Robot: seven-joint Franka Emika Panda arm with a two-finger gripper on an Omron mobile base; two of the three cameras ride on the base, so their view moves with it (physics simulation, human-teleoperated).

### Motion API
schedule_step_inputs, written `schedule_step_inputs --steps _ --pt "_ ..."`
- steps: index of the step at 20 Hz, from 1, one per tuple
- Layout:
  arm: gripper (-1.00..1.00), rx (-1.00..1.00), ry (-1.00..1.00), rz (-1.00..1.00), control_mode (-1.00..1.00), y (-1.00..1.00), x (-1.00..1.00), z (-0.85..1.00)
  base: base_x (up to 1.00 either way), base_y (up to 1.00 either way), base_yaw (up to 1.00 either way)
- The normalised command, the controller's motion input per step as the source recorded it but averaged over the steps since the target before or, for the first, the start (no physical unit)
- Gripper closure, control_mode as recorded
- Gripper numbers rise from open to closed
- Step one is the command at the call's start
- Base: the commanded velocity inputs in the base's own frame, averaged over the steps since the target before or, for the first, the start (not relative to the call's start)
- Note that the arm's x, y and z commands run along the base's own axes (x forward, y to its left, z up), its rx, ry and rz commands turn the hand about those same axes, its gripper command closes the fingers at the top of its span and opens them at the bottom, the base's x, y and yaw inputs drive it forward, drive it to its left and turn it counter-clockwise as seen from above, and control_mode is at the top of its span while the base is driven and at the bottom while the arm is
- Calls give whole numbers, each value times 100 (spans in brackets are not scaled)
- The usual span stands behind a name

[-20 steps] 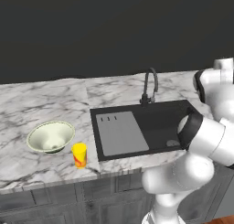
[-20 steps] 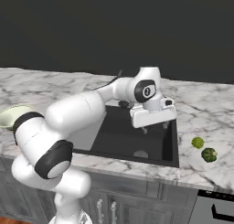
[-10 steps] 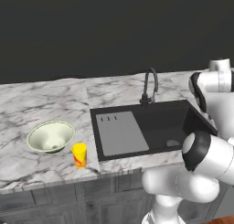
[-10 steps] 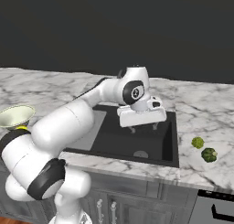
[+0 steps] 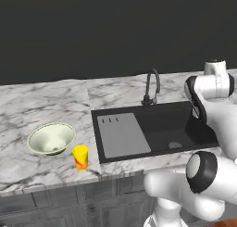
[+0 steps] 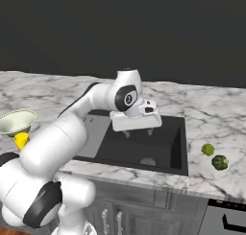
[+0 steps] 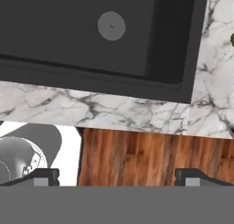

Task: Remove the broccoli and broccoli from the sink. Then move the bowl and cup from the counter to the sink for washing.

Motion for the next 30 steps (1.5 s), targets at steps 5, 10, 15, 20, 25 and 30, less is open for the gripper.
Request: schedule_step_inputs --steps 5,10,15,20,25,30 --pt "-100 0 -8 -4 -100 41 -5 6 0 0 0" --pt "-100 0 -10 -1 -100 40 -11 8 0 0 0" --pt "-100 0 -11 0 -100 39 -15 9 0 0 0" --pt "-100 0 -8 0 -100 40 -13 6 0 0 0" --pt "-100 0 -4 0 -100 42 -9 7 0 0 0" --pt "-100 0 -2 0 -100 40 -7 7 0 0 0"
